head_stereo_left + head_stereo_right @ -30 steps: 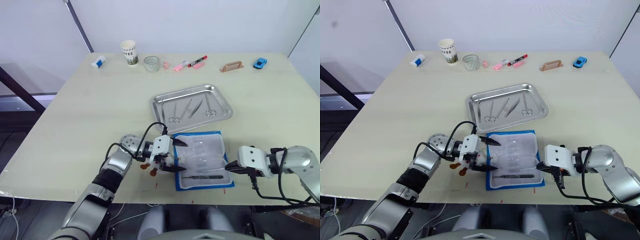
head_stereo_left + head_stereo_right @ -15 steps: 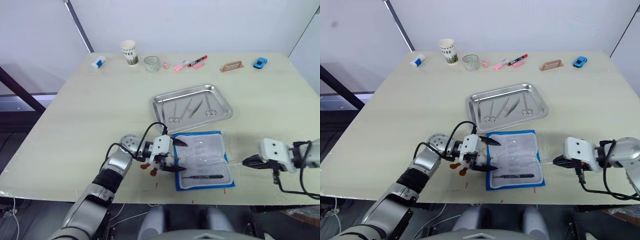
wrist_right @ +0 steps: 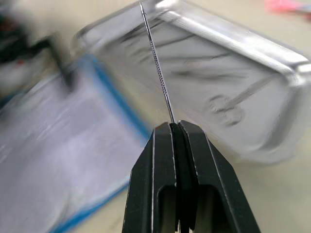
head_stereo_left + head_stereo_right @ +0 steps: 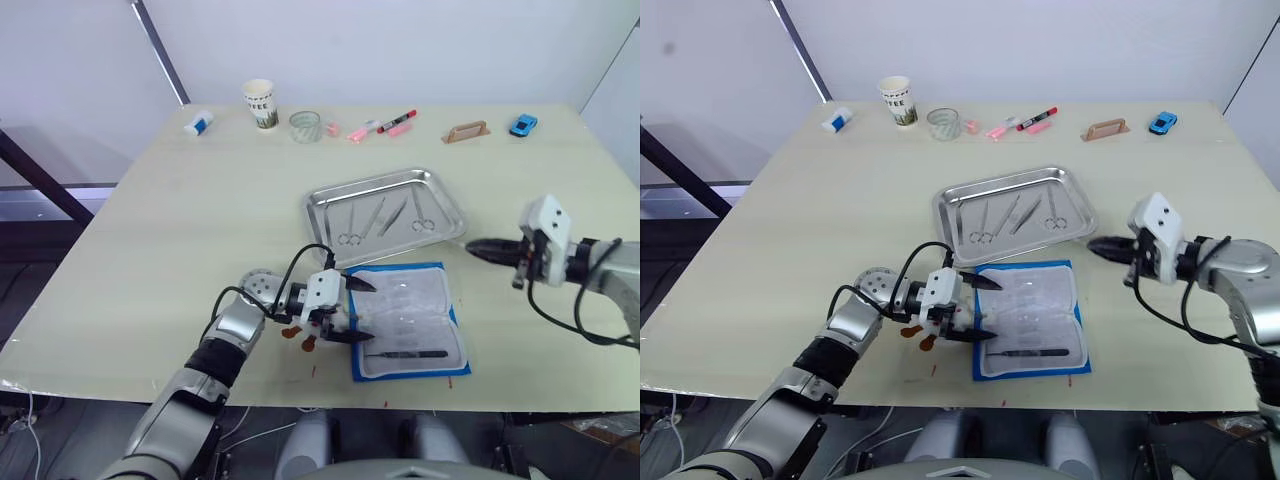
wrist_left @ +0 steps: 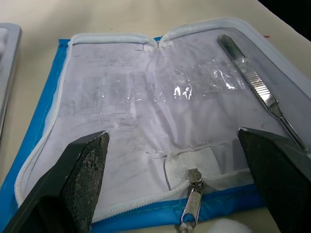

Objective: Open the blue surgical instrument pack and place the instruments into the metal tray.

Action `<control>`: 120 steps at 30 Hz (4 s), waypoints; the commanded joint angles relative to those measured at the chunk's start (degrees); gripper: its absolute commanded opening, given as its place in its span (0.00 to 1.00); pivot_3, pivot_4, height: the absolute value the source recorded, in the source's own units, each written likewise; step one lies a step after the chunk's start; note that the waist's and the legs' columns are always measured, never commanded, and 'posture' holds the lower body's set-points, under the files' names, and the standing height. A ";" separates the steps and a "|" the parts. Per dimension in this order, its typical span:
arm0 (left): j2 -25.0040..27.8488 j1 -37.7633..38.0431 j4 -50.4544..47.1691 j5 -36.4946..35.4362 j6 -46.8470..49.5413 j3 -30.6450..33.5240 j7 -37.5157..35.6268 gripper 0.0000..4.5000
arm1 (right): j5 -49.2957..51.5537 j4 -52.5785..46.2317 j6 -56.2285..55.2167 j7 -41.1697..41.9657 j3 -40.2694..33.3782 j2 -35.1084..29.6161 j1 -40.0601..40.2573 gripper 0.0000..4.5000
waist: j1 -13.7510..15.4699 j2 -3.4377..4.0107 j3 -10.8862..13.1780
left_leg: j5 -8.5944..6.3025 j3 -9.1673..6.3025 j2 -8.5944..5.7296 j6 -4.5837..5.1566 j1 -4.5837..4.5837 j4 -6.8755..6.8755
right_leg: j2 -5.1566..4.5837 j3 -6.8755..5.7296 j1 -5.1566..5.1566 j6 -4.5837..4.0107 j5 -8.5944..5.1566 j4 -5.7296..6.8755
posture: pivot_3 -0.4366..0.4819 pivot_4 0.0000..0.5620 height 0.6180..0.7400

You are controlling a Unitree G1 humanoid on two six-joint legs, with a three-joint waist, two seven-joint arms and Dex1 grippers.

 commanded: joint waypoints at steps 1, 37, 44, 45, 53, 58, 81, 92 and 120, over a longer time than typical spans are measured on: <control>1.22 3.43 6.06 4.63 2.23 -1.92 1.83 1.00 | -0.87 1.14 6.51 -8.08 0.05 3.18 -4.37 0.00 | 0.10 -0.01 0.00 | 0.00 -0.02 0.00 0.00 -0.06 0.00 | -0.03 -0.03 -0.04 -0.01 0.00 0.00 | 0.48 0.27 1.00; 0.76 4.12 8.28 5.12 0.52 -1.58 3.20 1.00 | -6.92 42.89 4.85 -41.92 -7.44 29.33 -28.87 0.00 | -1.68 0.66 -0.22 | 0.22 -0.04 -0.02 0.34 -0.73 -0.12 | -1.00 -0.72 -0.33 -0.10 0.07 0.08 | 0.48 0.27 1.00; 0.72 4.17 8.46 5.19 0.44 -1.64 3.30 1.00 | -6.85 44.59 4.27 -41.25 -7.40 29.15 -29.34 0.00 | -1.71 0.67 -0.23 | 0.23 -0.04 -0.02 0.35 -0.73 -0.16 | -1.05 -0.74 -0.33 -0.10 0.07 0.08 | 0.48 0.27 1.00; 0.73 4.21 8.41 5.19 0.43 -1.65 3.30 1.00 | -6.86 44.67 4.21 -41.22 -7.38 29.15 -29.35 0.00 | -1.72 0.67 -0.22 | 0.23 -0.04 -0.02 0.35 -0.73 -0.16 | -1.06 -0.74 -0.33 -0.10 0.07 0.08 | 0.48 0.27 1.00; 0.70 4.34 8.36 5.16 0.39 -1.62 3.44 1.00 | -6.65 41.06 5.34 -39.87 -6.50 28.69 -28.94 0.61 | -1.79 0.69 -0.22 | 0.23 -0.01 -0.02 0.35 -0.73 -0.28 | -1.17 -0.77 -0.34 -0.11 0.07 0.05 | 0.48 0.27 1.00; 0.65 4.47 8.15 5.09 0.48 -1.62 3.47 1.00 | -6.11 33.74 6.56 -37.67 -5.47 28.03 -26.68 0.61 | -1.75 0.72 -0.21 | 0.24 0.08 -0.02 0.36 -0.74 -0.57 | -1.38 -0.98 -0.37 -0.11 0.08 -0.02 | 0.48 0.27 1.00; 0.53 3.92 10.95 4.79 -2.36 -0.98 1.55 1.00 | 8.38 -17.60 -15.23 17.43 -2.93 -1.06 25.08 0.61 | -1.16 0.37 -0.03 | 0.27 0.03 0.08 0.42 -0.77 -0.90 | -1.86 -2.26 -0.22 -0.03 0.09 -0.60 | 0.48 0.27 1.00; 0.67 4.07 10.52 4.37 -2.36 -0.81 0.88 1.00 | 3.64 -17.03 -25.82 21.81 -5.69 -7.97 36.46 0.61 | -0.62 0.35 -0.02 | 0.29 -0.19 -0.01 0.39 -0.69 -0.73 | -1.02 -2.62 -0.16 0.34 -0.03 -0.61 | 0.48 0.27 1.00; 2.28 4.62 5.74 3.11 1.60 -0.40 0.05 1.00 | -6.41 -9.18 -28.41 16.10 12.60 -1.21 26.25 0.61 | -0.40 0.15 0.02 | 0.48 -0.29 0.06 0.07 -0.47 -0.71 | -0.26 -1.92 -0.20 0.25 0.01 -0.63 | 0.48 0.27 1.00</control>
